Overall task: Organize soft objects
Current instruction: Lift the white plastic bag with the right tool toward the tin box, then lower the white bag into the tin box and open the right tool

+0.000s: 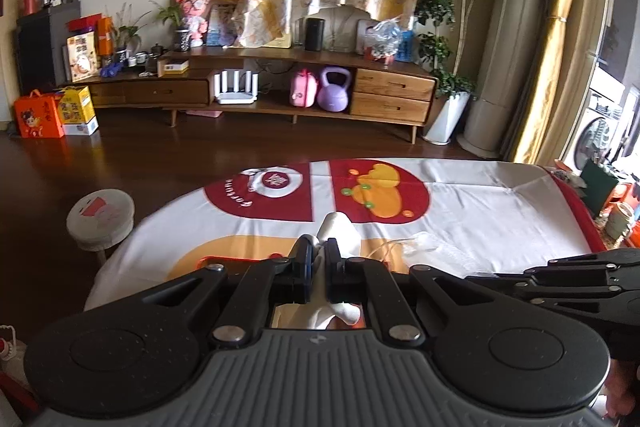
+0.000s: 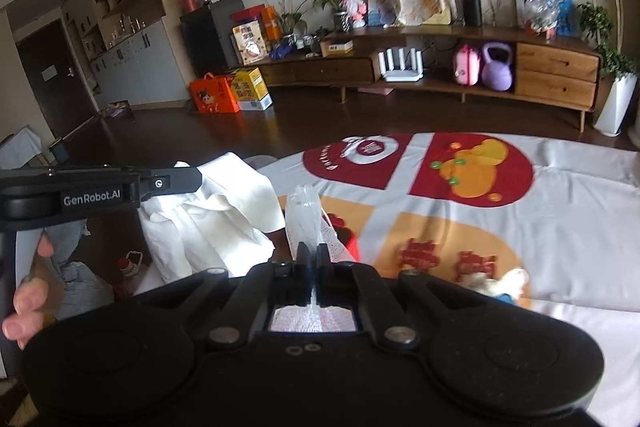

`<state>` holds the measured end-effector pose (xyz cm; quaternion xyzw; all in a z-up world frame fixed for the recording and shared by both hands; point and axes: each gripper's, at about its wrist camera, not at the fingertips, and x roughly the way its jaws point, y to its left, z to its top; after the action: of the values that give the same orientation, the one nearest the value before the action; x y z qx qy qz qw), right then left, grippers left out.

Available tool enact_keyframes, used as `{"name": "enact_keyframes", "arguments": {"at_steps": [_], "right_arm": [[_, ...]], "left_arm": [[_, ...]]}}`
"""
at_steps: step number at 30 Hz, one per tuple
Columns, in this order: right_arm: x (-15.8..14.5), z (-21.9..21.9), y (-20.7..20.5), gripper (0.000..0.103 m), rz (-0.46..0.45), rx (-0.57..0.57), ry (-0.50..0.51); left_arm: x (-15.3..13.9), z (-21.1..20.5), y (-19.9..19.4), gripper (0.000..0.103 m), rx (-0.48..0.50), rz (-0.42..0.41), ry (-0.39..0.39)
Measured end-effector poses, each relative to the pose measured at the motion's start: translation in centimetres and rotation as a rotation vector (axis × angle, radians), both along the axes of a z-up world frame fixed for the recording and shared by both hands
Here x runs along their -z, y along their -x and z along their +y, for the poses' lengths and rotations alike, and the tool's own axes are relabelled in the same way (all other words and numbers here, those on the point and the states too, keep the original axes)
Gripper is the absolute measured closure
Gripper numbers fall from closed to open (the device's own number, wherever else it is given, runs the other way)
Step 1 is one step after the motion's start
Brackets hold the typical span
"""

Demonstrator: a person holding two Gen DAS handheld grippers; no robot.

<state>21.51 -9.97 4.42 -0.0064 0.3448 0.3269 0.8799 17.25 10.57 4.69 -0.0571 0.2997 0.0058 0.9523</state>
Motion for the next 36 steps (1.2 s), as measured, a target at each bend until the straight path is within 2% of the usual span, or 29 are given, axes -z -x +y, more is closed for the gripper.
{"name": "enact_keyframes", "arguments": {"at_steps": [6,12,21,36], "right_arm": [[1.3,3.8,-1.3,0.101,0.043,-0.013,0.004],[3.5,6.4,-2.8,0.101,0.091,-0.015,0.029],[7.5,8.8,-5.2,0.101,0.158,0.014,0.056],[11.3,12.8,-5.8,0.100,0.149,-0.046,0.214]], "left_arm": [[1.3,2.4,-1.0,0.097,-0.039,0.026,-0.027],[3.8,4.9,-2.9,0.097,-0.079,0.077,-0.007],[7.8,6.6,-5.4,0.097,-0.089,0.133,0.004],[12.6,6.9,-9.2,0.097,-0.057,0.251,-0.026]]}}
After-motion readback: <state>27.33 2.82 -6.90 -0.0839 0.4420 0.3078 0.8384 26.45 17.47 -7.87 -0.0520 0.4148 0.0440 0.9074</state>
